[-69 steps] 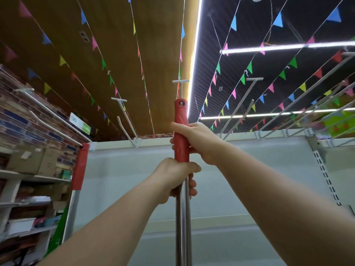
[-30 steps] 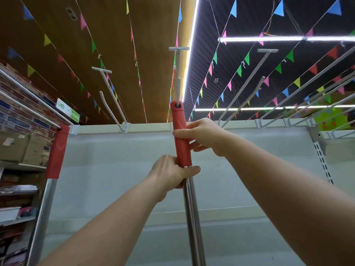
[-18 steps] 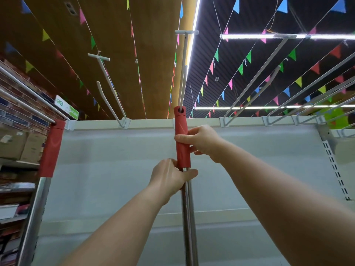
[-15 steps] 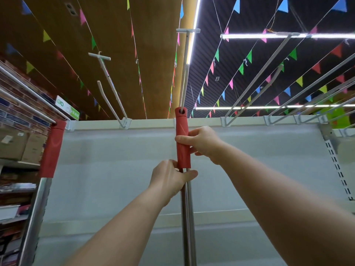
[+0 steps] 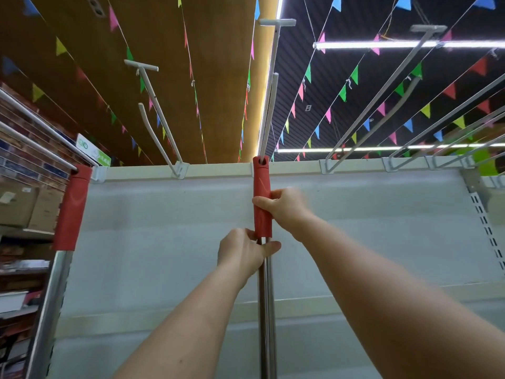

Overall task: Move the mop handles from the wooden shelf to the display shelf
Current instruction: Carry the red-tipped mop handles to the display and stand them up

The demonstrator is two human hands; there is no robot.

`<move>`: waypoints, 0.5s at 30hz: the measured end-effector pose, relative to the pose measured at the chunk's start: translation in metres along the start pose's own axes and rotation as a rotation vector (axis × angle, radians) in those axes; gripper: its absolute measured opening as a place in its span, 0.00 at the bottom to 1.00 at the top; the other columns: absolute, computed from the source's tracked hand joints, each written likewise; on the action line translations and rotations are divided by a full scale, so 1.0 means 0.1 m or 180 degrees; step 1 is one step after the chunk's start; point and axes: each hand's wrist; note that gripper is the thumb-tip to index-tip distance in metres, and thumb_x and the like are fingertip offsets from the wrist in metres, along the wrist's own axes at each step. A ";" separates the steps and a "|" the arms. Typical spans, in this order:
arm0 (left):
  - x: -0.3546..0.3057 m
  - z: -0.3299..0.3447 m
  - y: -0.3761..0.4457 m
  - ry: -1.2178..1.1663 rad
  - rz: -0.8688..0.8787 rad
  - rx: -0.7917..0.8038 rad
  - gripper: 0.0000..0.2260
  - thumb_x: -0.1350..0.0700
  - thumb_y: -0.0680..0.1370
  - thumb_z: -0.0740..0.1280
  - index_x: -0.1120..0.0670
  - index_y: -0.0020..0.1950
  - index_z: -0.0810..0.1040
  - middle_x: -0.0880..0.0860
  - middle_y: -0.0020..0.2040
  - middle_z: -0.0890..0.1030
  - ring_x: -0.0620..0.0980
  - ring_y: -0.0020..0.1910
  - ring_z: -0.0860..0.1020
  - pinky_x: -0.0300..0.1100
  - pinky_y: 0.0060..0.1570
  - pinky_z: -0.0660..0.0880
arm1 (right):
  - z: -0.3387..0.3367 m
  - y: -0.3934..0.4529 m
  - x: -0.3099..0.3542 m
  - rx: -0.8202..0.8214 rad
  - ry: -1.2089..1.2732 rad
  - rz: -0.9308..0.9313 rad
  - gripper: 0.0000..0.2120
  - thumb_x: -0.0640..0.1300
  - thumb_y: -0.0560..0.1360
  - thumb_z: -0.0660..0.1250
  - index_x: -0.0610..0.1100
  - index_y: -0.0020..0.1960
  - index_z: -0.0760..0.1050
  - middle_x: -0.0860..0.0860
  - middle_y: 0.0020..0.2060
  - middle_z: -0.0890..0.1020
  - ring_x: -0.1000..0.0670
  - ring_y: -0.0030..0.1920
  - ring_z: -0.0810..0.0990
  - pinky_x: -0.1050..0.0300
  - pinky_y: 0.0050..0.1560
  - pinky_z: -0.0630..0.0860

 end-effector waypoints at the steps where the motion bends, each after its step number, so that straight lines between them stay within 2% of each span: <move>1: 0.00 0.00 0.01 -0.0007 -0.0004 0.0016 0.18 0.50 0.71 0.72 0.56 0.56 0.74 0.56 0.47 0.80 0.57 0.48 0.80 0.44 0.42 0.74 | 0.01 0.00 -0.01 -0.0004 0.0006 -0.0007 0.17 0.50 0.74 0.67 0.38 0.55 0.78 0.45 0.46 0.82 0.47 0.46 0.80 0.55 0.51 0.77; 6: 0.01 0.01 0.07 -0.0050 0.0040 0.0167 0.13 0.51 0.71 0.73 0.54 0.48 0.71 0.56 0.48 0.79 0.57 0.48 0.80 0.48 0.52 0.78 | -0.01 0.03 0.00 0.0092 -0.0048 0.0072 0.17 0.50 0.74 0.67 0.38 0.55 0.77 0.44 0.49 0.82 0.46 0.47 0.80 0.56 0.48 0.76; 11: -0.03 0.01 0.13 0.0045 0.0089 0.0383 0.10 0.53 0.71 0.72 0.53 0.41 0.71 0.56 0.43 0.76 0.56 0.44 0.78 0.52 0.53 0.78 | -0.16 0.05 0.09 0.0494 -0.0193 0.0437 0.16 0.44 0.75 0.66 0.38 0.59 0.73 0.43 0.53 0.81 0.45 0.54 0.80 0.52 0.54 0.77; 13: -0.06 0.01 0.12 0.0137 0.0077 0.0441 0.09 0.54 0.72 0.71 0.53 0.42 0.71 0.56 0.44 0.76 0.56 0.44 0.77 0.50 0.50 0.78 | -0.24 0.03 0.10 0.0660 -0.0092 0.0567 0.17 0.43 0.75 0.66 0.37 0.61 0.72 0.43 0.55 0.80 0.46 0.54 0.80 0.52 0.53 0.77; 15: -0.09 0.01 0.05 0.0155 0.0037 0.0485 0.08 0.55 0.73 0.69 0.53 0.46 0.71 0.55 0.41 0.73 0.52 0.39 0.73 0.46 0.40 0.74 | -0.31 -0.02 0.09 0.0700 -0.0006 0.0654 0.20 0.46 0.74 0.67 0.38 0.63 0.71 0.44 0.57 0.77 0.47 0.54 0.77 0.51 0.52 0.75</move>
Point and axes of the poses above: each hand's wrist, its own y-axis towards the middle knuckle, its own z-axis out of the palm, x = y × z
